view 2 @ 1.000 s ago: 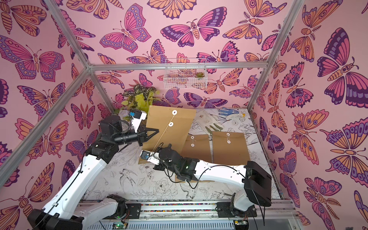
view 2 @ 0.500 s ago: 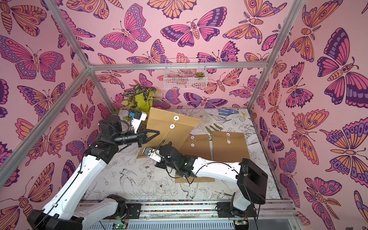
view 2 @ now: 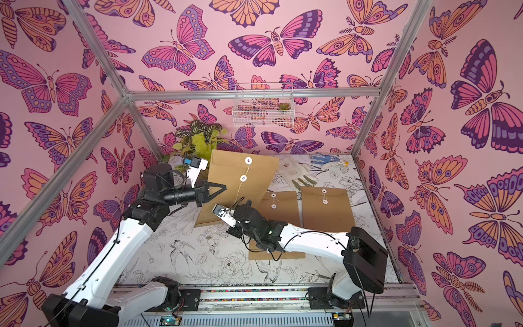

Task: Close the mouth of the file bag
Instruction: Close the file bag.

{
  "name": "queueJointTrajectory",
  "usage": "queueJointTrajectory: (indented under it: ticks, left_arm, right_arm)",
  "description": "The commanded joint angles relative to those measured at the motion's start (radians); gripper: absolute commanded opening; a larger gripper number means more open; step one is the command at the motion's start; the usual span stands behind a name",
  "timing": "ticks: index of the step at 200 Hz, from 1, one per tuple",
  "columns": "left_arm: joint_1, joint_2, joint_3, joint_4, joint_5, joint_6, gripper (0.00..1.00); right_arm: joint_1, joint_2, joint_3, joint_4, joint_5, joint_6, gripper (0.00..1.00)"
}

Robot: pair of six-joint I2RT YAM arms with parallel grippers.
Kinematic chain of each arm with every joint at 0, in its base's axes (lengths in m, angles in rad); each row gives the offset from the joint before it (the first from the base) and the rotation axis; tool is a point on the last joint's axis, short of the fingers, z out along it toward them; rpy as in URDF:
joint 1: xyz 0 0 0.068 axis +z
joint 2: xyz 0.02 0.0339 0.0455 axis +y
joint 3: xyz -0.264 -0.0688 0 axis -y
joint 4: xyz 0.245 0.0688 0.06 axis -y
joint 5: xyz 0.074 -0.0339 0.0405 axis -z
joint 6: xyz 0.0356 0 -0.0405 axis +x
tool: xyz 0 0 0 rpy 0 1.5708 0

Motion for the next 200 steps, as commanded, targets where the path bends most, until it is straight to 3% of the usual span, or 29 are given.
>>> queueJointTrajectory:
  ticks: [1,38,145,200]
  left_arm:
    - [0.003,0.020,-0.035,0.058,-0.010,-0.062,0.00]
    - [0.002,0.023,-0.064,0.062,-0.016,-0.054,0.00]
    - [-0.021,-0.008,-0.098,0.063,0.102,-0.065,0.00]
    - [-0.026,-0.017,-0.095,0.073,0.138,-0.078,0.00]
  right_arm:
    - [0.024,-0.030,0.012,-0.007,0.081,0.014,0.00]
    - [0.070,-0.013,0.047,-0.027,0.078,-0.031,0.00]
    - [0.109,0.085,0.119,-0.084,-0.113,-0.086,0.00]
    - [0.102,0.118,0.111,-0.090,-0.085,-0.068,0.00]
